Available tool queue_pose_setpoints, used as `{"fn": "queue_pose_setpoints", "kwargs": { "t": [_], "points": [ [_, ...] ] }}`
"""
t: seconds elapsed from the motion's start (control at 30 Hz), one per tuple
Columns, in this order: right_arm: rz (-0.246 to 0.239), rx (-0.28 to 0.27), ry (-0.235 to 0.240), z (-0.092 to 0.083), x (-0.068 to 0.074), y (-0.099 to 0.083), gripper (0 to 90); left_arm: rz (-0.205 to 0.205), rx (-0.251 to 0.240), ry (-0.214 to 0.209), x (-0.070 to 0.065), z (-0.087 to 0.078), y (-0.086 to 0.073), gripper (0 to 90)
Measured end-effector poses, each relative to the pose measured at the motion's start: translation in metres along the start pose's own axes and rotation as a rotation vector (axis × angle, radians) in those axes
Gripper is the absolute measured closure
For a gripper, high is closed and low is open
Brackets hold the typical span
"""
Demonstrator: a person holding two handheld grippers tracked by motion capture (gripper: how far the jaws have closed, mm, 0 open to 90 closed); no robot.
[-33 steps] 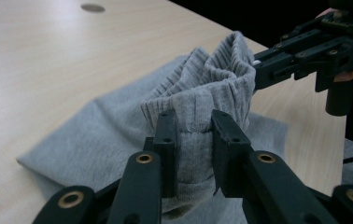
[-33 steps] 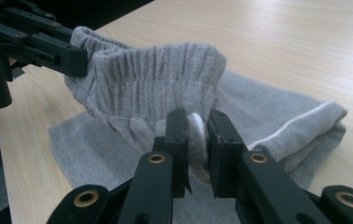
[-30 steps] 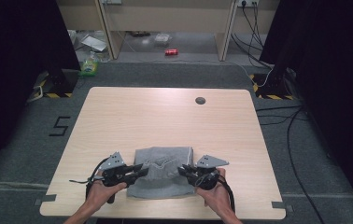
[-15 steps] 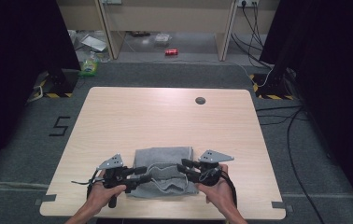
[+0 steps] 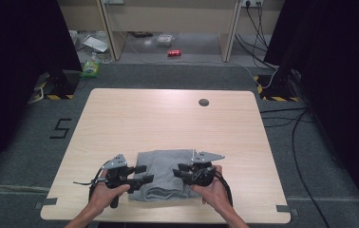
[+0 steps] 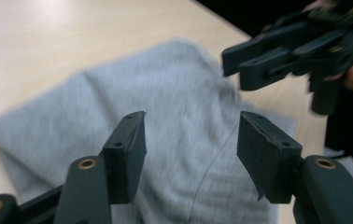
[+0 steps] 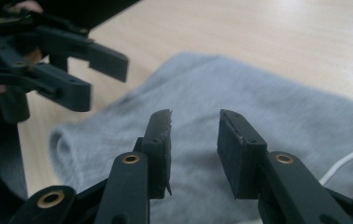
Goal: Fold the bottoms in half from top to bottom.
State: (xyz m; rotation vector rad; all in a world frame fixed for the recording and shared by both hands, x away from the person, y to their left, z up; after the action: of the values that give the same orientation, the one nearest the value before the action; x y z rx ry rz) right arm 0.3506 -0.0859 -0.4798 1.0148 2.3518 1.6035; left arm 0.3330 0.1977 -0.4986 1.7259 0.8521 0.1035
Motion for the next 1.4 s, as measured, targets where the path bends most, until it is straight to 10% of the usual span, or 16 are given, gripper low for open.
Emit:
{"fn": "queue_pose_setpoints", "kwargs": {
  "t": [0.37, 0.6, 1.03, 1.4],
  "points": [
    [-0.041, 0.109, -0.001, -0.009, 0.014, -0.039, 62.6, 0.137, 0.1, 0.035, -0.02, 0.002, -0.031, 39.8],
    [-0.059, 0.109, -0.032, -0.008, 0.013, -0.032, 52.0, 0.118, 0.083, 0.024, -0.019, 0.0, -0.018, 38.6],
    [-0.021, 0.022, -0.155, -0.001, -0.039, 0.02, 37.1, -0.009, 0.022, 0.181, 0.053, 0.009, 0.021, 30.8],
    [0.019, 0.033, -0.222, 0.008, -0.077, 0.021, 37.1, -0.042, 0.049, 0.209, 0.075, 0.02, 0.026, 27.5]
  ]
}}
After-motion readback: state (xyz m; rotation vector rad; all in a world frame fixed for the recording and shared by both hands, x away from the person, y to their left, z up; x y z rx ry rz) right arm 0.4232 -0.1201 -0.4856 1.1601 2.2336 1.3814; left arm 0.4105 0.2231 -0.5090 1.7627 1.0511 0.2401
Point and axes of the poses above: each handheld gripper's, and its own axes: z roughly forward along the jaws, y roughly out of its top, x roughly to its left, the point moved 1 cm from there along z, roughly forward along the jaws, and after that the axes turned 7 degrees about -x, right-handed, at the moved point
